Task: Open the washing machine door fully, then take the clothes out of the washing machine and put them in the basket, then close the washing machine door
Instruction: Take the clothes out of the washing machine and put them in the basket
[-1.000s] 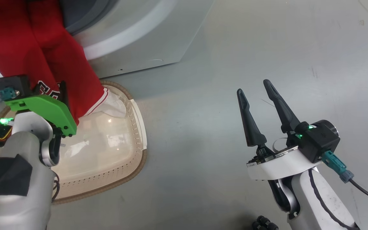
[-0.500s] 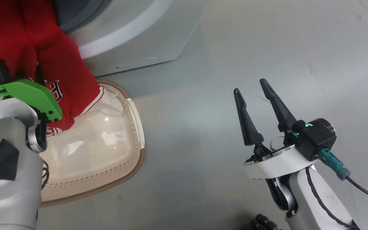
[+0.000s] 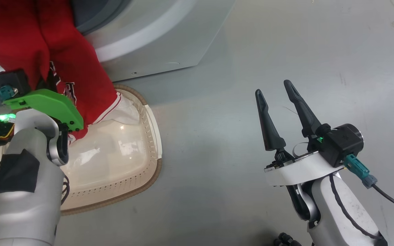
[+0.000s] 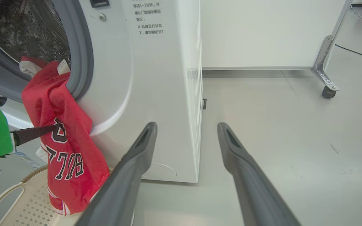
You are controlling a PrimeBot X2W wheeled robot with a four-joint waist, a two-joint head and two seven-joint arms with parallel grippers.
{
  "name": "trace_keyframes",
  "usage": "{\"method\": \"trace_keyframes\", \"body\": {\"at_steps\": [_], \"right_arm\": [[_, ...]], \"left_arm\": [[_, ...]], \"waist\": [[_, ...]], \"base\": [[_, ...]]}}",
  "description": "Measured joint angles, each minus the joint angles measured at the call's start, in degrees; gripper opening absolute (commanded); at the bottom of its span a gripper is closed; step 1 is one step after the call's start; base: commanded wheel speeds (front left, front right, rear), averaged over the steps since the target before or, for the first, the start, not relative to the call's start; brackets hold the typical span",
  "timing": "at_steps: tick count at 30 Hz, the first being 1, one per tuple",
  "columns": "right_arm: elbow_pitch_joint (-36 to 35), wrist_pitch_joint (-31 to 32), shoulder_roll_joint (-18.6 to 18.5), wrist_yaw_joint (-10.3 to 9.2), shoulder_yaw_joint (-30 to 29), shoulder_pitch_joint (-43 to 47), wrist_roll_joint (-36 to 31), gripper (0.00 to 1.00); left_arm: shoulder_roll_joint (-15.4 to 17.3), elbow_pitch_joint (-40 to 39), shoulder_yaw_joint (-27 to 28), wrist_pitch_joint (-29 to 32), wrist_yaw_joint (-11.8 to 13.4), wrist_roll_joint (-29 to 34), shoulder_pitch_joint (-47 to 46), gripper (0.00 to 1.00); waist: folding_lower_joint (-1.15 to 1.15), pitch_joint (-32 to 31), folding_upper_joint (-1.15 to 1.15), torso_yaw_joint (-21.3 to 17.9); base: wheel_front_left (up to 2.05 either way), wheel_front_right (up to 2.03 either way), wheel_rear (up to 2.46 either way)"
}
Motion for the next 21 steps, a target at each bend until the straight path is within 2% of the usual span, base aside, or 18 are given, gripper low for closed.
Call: {"method": "trace_keyframes", "body": {"at_steps": [13, 21], "right_arm": [[2.07, 0.01, -0.01, 0.10, -1.51, 0.10, -2.68, 1.00], [3.08, 0.00, -0.34, 0.15, -2.74, 1.34, -3.37, 1.00]], "left_arm": [[-1.88, -1.63, -2.18, -11.59, -2.47, 0.88, 3.74, 0.00], [-2.66, -6.58, -3.86, -13.03, -3.49, 1.68, 5.05, 0.00]], "waist": [[0.00, -3.60, 0.00, 3.91], [0.00, -6.77, 0.00, 6.30]], "base": [[0.00, 0.00, 0.00], [0.00, 0.00, 0.00]]}}
